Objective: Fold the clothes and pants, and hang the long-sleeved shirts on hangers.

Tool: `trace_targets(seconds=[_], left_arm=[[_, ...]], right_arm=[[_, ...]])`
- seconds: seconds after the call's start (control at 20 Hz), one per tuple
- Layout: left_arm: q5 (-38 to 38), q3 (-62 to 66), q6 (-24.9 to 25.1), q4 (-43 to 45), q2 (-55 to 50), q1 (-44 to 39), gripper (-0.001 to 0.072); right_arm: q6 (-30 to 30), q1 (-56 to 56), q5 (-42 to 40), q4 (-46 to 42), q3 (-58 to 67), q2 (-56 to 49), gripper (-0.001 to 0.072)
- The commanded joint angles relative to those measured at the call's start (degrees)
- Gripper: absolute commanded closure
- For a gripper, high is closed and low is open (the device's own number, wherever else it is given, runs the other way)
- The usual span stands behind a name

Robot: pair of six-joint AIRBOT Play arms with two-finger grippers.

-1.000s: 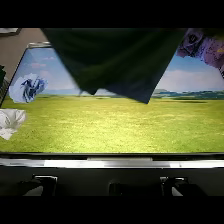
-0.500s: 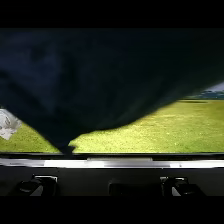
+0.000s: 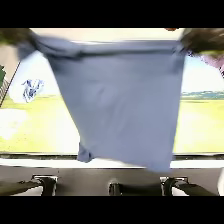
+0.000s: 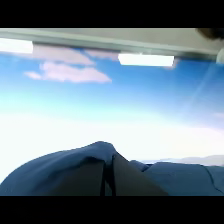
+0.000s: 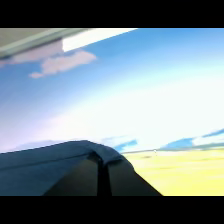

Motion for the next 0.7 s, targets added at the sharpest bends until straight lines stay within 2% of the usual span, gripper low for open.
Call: trace_targets(seconds=[0.0, 0.25, 0.45, 0.55, 0.6, 0.65], left_arm=[[-1.7, 0.1, -0.1, -0.3, -17.1, -2.2, 0.0691], [-0.7, 0.1, -0.7, -0.5, -33.8, -5.3, 0.069], [-1.4, 0.1, -0.7, -4.3, -38.6, -6.2, 0.069], [-1.4, 0.1, -0.7, -5.4, -38.7, -6.2, 0.0689], [-1.7, 0.5, -0.7, -5.4, -38.5, -6.0, 0.0634], [-2.7, 1.2, -0.6, -5.4, -38.4, -5.6, 0.0437]], right_arm=[[-1.2, 0.1, -0.9, -0.8, -1.5, -16.6, 0.0681], [-1.0, 0.1, -4.2, 2.8, -1.5, -33.0, 0.0681], [-1.0, 0.1, -6.2, 5.2, -1.4, -37.4, 0.0678], [-1.0, 0.0, -6.4, 5.2, -1.4, -37.3, 0.0621], [-1.1, 0.0, -5.8, 5.2, -1.4, -37.0, 0.0568], [-2.0, 0.0, -4.8, 5.2, -1.4, -36.3, 0.0457]])
